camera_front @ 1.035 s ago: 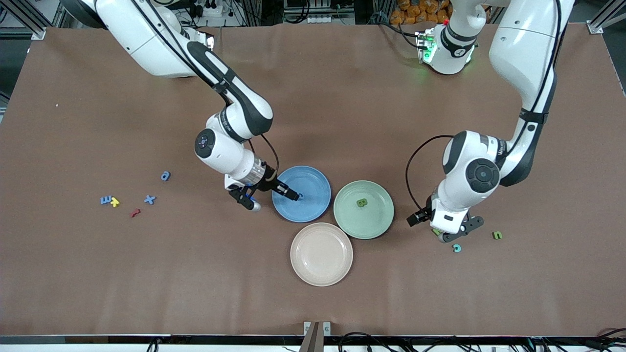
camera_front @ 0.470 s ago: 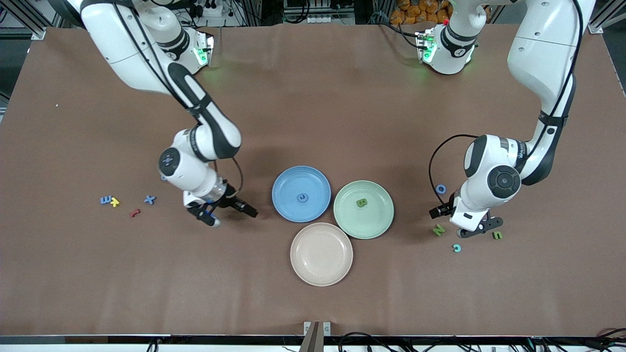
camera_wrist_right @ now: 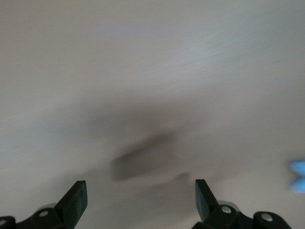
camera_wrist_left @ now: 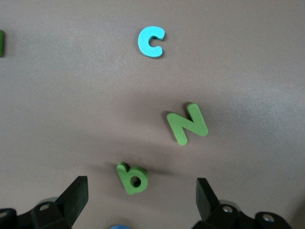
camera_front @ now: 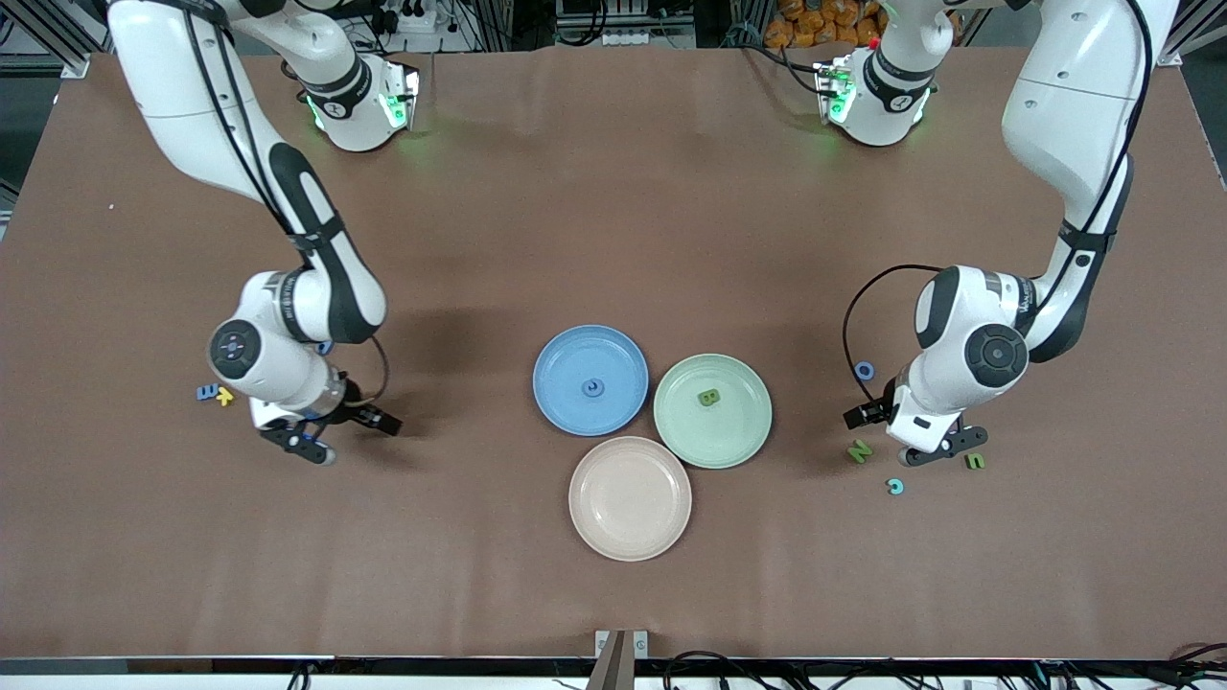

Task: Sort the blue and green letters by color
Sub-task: 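Grasp the green b with the left gripper while the right gripper reaches blue x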

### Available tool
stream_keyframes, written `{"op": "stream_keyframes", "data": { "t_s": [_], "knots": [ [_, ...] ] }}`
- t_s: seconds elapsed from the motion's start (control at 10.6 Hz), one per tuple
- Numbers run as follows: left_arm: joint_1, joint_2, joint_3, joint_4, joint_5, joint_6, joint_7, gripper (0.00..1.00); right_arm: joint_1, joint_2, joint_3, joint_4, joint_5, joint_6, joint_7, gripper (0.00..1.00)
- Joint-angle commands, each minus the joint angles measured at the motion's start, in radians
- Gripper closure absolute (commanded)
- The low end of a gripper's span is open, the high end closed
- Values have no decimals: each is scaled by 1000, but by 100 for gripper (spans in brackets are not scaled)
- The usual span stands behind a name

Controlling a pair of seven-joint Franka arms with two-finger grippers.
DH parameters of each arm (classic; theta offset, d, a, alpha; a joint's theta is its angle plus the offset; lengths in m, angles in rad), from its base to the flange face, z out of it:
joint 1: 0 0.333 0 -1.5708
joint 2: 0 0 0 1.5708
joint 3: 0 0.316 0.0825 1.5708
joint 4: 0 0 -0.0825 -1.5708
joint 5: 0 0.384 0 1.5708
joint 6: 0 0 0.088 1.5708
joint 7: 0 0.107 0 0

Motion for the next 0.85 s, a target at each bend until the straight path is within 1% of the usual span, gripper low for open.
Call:
{"op": "stream_keyframes", "data": {
  "t_s": [0.0,0.09,0.19,0.28,0.38,0.47,0.56,0.75],
  "knots": [
    [17,25,-19,-3,28,37,6,0,11,-73,-92,-16,-97,-150,6,0],
    [17,31,-19,-3,28,39,6,0,-1,-67,-123,-18,-91,-152,14,0],
    [17,32,-19,-4,28,39,4,0,-50,-66,-123,-19,-68,-150,31,0],
    [17,32,-19,-11,26,39,4,6,-83,-61,-120,-21,-18,-146,23,0],
    [19,32,-17,-17,28,39,4,9,-98,-55,-120,-24,4,-140,19,0],
    [25,34,-17,-23,28,48,4,9,-100,-52,-119,-27,6,-138,19,0],
    [28,37,-17,-38,28,77,6,11,-98,-50,-115,-44,9,-123,19,0],
    [30,37,-17,-53,28,105,4,20,-100,-44,-77,-73,51,-69,11,0]
  ]
}}
